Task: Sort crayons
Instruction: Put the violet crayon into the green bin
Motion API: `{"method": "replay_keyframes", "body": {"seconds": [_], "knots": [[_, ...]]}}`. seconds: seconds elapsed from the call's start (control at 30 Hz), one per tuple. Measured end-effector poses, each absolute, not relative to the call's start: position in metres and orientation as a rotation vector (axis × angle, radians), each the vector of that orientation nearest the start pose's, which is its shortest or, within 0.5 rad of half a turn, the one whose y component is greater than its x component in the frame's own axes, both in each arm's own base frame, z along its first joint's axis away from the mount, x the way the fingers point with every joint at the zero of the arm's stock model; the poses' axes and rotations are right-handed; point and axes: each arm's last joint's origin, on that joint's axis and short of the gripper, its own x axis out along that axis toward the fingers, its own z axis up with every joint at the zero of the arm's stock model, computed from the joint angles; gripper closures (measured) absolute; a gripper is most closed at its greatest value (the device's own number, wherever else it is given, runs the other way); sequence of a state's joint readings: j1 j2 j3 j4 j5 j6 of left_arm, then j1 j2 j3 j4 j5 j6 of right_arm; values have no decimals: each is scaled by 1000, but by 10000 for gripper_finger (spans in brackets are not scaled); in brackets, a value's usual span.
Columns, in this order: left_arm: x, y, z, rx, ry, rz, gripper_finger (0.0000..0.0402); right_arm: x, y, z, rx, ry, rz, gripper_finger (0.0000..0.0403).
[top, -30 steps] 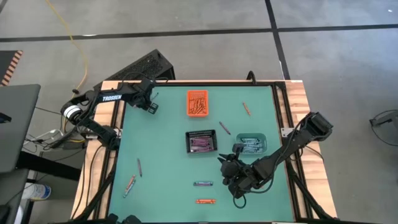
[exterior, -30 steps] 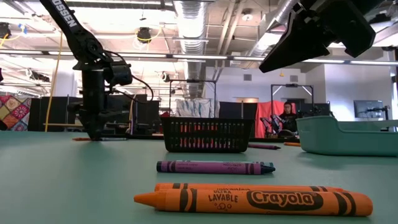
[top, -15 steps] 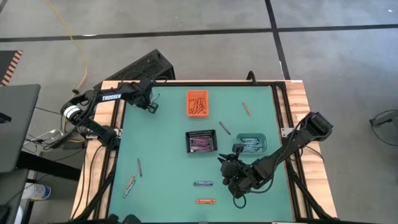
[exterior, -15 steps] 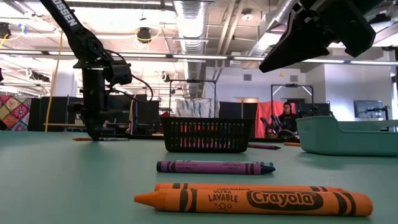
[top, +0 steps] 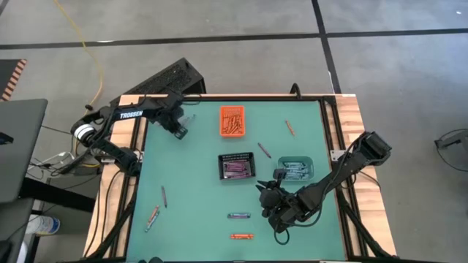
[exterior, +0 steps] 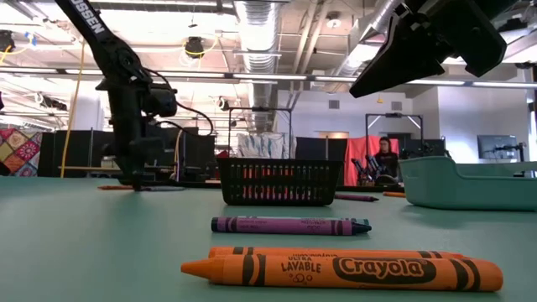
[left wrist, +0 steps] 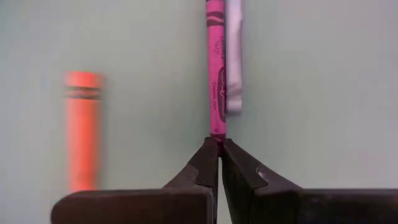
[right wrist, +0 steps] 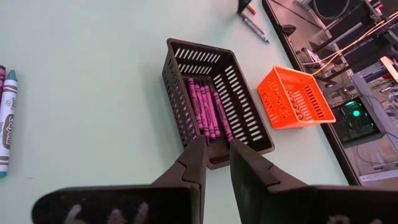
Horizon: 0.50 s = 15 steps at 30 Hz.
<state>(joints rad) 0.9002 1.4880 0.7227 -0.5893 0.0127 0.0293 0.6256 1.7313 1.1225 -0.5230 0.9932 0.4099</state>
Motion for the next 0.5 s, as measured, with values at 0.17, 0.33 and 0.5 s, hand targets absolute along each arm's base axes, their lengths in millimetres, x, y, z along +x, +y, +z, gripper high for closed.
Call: {"method": "replay_keyframes", "body": {"seconds": [0.17, 0.33, 0.5], "knots": [[151, 170, 144, -722, 1275, 497, 401, 284, 175, 198, -438, 687, -470, 331], [157, 158, 144, -726, 1334, 464, 401, 284, 175, 198, -438, 686, -470, 331], [164, 148, 143, -683, 1370, 443, 401, 284, 175, 198, -436, 685, -470, 331]]}}
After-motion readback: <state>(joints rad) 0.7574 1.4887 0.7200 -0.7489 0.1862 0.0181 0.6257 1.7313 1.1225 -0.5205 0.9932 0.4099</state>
